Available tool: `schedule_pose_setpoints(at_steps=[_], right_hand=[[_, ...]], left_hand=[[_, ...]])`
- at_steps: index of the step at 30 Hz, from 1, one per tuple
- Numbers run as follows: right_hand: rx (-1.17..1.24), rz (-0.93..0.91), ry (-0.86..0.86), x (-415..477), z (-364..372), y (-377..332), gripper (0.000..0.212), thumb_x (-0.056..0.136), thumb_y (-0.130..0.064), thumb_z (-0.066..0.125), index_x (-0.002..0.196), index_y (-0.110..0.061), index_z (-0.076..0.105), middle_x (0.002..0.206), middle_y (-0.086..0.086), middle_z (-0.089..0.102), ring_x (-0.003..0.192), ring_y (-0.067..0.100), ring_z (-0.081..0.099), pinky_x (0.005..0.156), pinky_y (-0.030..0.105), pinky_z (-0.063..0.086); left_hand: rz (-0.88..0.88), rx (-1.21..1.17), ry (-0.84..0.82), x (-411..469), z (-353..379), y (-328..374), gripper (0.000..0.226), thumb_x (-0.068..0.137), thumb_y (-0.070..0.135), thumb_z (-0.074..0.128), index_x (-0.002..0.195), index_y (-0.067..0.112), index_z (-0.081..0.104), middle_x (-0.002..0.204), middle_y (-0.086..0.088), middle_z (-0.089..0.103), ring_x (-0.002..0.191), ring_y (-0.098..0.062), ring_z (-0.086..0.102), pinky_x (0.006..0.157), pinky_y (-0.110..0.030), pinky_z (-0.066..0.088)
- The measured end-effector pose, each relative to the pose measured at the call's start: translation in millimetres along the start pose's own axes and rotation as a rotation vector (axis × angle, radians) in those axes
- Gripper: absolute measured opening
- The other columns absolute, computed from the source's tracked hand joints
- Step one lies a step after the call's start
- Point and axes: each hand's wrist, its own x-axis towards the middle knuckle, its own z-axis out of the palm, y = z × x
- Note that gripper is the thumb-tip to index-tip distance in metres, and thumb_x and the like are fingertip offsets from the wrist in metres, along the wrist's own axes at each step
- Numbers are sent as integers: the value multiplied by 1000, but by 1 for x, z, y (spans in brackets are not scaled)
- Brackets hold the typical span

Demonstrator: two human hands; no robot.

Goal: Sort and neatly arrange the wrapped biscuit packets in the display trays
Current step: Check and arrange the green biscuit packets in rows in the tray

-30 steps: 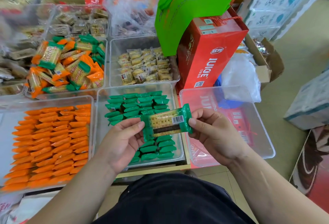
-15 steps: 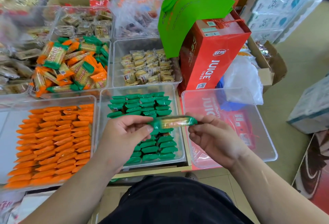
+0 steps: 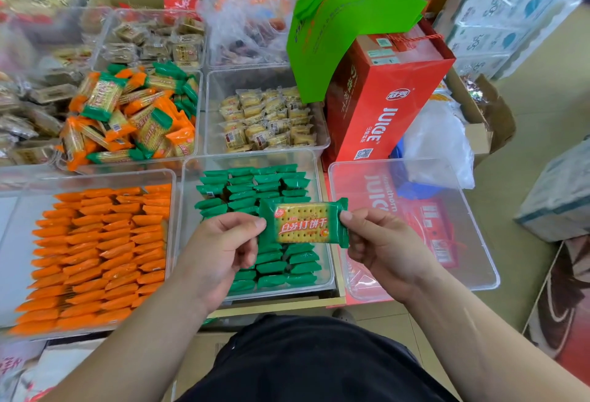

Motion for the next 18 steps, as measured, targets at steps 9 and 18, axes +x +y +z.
schedule_pose_setpoints(at_steps=[9,18], right_hand=[[-234,-171,-8,-7,11,-17,14,82,-19,75,67,-19,73,48,1,46,43,13,37,44,23,34],[-120,12,-2,11,-9,5,19,101,-21,56,105,-4,63,103,19,74,86,34,74,65,33,60]], left_hand=[[-106,-4,-56,11,-1,-14,11,93,4,61,83,7,66,53,-7,56,39,-16,46,37,-22,39],[7,148,-20,15,2,-11,19,97,21,61,93,7,74,96,-8,77,91,-25,74,79,-37,59]])
